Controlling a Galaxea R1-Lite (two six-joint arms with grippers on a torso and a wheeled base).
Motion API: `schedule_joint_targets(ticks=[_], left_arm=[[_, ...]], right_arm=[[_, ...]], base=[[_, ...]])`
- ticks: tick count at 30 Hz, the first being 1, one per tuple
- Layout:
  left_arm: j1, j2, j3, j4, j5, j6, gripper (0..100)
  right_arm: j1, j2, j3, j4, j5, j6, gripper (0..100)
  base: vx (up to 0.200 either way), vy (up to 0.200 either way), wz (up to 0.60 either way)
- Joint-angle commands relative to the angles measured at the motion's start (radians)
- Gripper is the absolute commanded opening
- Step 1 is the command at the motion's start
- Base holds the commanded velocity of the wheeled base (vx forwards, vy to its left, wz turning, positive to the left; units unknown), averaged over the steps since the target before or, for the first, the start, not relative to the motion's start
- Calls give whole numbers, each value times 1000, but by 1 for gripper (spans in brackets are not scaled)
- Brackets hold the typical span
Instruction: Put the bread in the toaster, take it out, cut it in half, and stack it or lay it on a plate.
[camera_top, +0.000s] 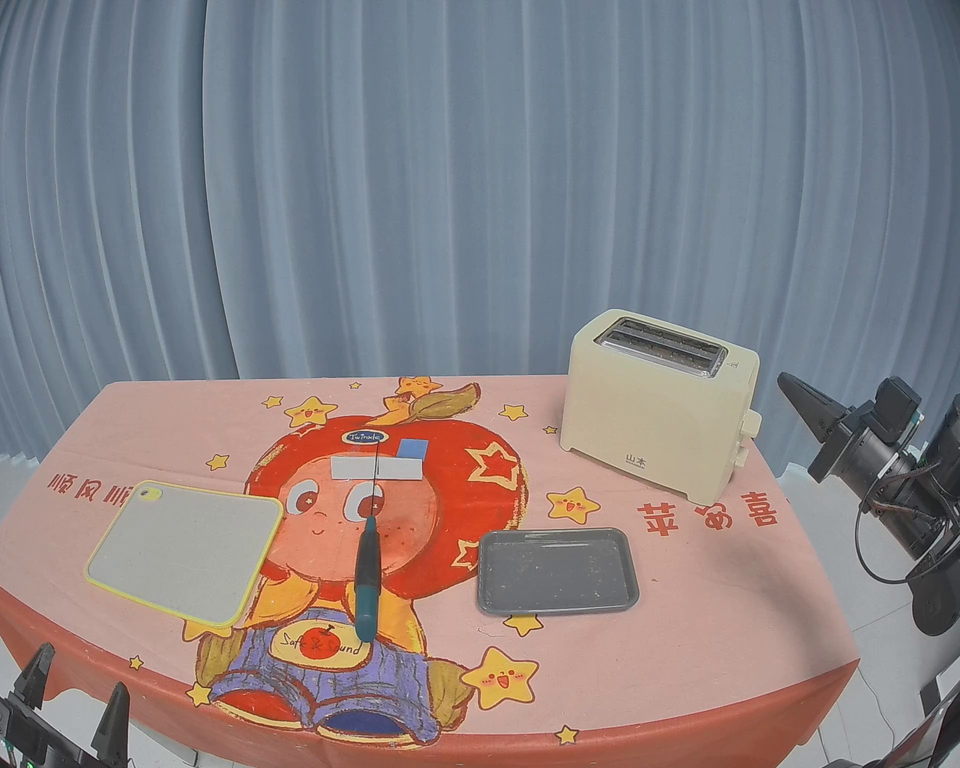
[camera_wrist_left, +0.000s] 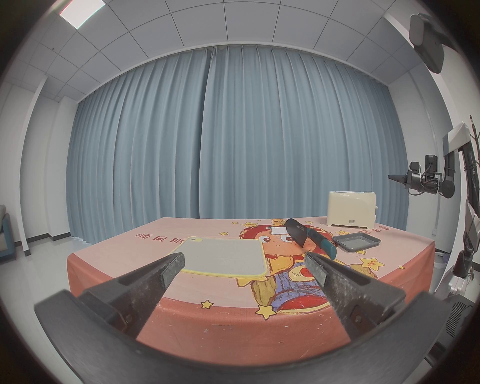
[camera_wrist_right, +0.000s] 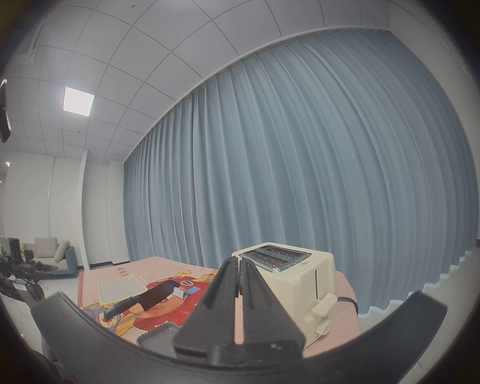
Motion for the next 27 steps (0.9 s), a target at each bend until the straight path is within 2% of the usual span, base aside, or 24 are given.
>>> schedule_joint_targets(ticks=[1,27], left_arm=[[0,0,18,-1,0,1,100],[0,0,18,-1,0,-1,100]], right_arm=[[0,0,1,-1,0,0,0],[6,1,12,-1,0,-2,0]], base=[[0,0,0],[0,0,0]])
